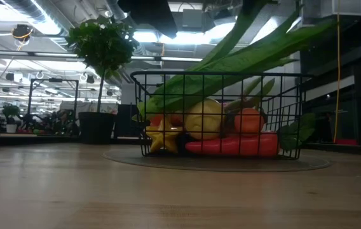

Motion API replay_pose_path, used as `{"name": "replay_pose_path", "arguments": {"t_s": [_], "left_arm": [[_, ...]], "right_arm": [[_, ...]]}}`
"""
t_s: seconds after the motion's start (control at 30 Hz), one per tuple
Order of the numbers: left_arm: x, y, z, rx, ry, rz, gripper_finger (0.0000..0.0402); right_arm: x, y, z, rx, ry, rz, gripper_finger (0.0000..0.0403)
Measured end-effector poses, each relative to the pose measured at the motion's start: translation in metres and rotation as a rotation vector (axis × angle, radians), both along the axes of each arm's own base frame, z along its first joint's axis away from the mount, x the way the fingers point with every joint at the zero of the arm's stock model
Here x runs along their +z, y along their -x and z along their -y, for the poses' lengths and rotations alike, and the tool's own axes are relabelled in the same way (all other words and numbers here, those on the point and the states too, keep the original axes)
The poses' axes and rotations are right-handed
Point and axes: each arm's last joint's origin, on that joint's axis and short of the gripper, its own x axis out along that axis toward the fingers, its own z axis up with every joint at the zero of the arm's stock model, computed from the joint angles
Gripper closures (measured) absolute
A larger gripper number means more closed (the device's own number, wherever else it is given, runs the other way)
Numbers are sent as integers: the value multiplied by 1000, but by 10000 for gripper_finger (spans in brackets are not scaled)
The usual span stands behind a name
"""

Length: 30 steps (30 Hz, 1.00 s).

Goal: Build produce basket
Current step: Put the green leaf lettuce into the black wire basket

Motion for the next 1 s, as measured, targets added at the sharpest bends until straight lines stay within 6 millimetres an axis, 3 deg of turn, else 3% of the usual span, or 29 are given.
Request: {"name": "replay_pose_path", "arguments": {"t_s": [0.33, 0.47, 0.57, 0.73, 0.87, 1.0], "left_arm": [[0, 0, 0, 0, 0, -2, 248], [0, 0, 0, 0, 0, -2, 248], [0, 0, 0, 5, -8, -1, 248], [2, 5, 4, 3, -68, -41, 248], [29, 25, 11, 14, -54, -90, 248], [48, 47, 15, 66, -87, -133, 248]], "right_arm": [[44, 11, 10, -186, 166, 189, 229], [48, 11, 8, -128, 115, 179, 229], [36, 6, 3, -61, 9, 131, 229], [-2, -3, 0, -64, 20, 49, 229], [-31, -9, -3, -43, -11, 8, 229], [-45, -11, -5, -35, -20, -1, 229]]}}
